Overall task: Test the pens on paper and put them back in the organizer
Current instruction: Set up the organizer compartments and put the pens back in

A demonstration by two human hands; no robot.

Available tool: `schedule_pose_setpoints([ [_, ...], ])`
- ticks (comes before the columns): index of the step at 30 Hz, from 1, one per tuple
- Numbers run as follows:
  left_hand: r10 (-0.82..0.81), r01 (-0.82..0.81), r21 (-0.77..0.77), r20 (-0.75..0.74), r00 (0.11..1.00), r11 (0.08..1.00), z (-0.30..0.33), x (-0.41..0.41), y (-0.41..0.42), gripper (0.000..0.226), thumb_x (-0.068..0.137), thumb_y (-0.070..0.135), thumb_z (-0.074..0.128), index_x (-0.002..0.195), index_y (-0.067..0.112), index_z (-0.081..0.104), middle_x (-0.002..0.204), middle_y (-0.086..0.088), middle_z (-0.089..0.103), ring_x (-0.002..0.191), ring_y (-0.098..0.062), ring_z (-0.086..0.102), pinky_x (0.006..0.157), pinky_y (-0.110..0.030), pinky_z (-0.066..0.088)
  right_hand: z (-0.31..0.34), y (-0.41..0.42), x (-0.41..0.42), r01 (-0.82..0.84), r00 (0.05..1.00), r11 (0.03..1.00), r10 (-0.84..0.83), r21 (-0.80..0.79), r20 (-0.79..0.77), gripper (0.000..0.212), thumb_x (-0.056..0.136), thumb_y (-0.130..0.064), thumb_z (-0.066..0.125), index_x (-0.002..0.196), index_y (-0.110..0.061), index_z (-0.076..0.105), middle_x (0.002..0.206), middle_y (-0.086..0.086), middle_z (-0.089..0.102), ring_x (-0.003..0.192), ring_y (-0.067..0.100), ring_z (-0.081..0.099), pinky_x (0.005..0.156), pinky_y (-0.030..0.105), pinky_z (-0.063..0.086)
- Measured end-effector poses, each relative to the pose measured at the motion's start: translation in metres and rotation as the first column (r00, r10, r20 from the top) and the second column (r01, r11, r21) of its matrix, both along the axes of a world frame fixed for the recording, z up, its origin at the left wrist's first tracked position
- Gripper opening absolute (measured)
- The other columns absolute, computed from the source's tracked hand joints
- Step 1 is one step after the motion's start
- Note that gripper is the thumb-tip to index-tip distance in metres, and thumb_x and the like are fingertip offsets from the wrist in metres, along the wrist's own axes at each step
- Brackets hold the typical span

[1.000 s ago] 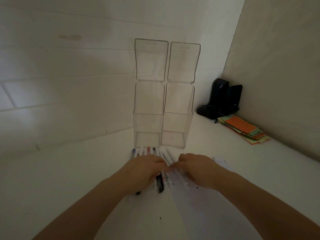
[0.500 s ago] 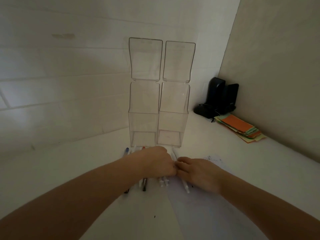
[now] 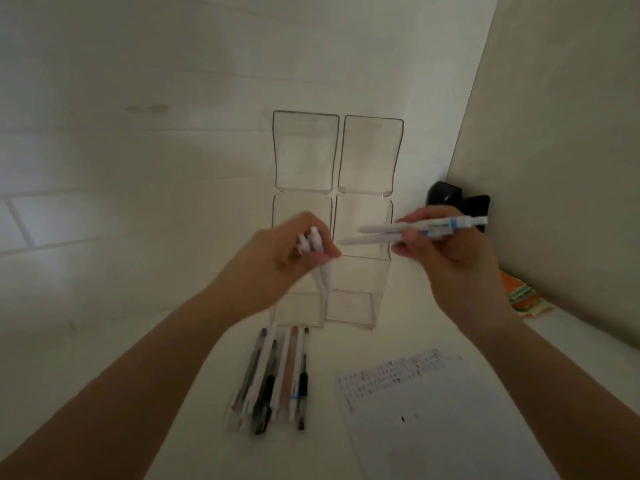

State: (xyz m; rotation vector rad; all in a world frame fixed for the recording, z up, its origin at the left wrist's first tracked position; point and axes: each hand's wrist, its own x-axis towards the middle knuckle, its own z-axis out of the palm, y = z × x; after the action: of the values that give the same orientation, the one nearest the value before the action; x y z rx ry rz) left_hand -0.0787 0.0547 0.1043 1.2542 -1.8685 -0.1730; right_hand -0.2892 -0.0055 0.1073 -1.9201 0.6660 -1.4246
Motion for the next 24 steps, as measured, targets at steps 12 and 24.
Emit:
schedule_pose_setpoints([
  [12,0.311,-0.317,-0.026,-0.13,0.941,0.948,-0.046,0.028,-0.056,0.003,0.091,0.014,0.05,0.091,0.013,0.053,0.072,0.003,0.057,0.059,0.001,0.05,0.053,-0.012,0.035,-0.006,-0.046,0.103,0.162,0.791,0.986,-0.115,0.024,-0.601,0.016,0.088,-0.013,0.052,0.1,-0.007,0.061,0.09,0.006,0.061,0.079,0.017,0.055,0.062,0.022,0.041],
  [24,0.101,-0.098,-0.033,0.117,0.988,0.995,-0.068,0.051,0.003,0.019,0.086,0.004,0.056,0.093,0.021,0.063,0.092,0.015,0.06,0.085,0.007,0.054,0.077,-0.005,0.039,-0.046,0.011,0.07,-0.207,0.603,0.967,0.006,-0.149,-0.798,0.018,0.089,-0.025,0.053,0.104,-0.026,0.064,0.1,-0.006,0.065,0.088,0.006,0.058,0.084,0.023,0.049],
])
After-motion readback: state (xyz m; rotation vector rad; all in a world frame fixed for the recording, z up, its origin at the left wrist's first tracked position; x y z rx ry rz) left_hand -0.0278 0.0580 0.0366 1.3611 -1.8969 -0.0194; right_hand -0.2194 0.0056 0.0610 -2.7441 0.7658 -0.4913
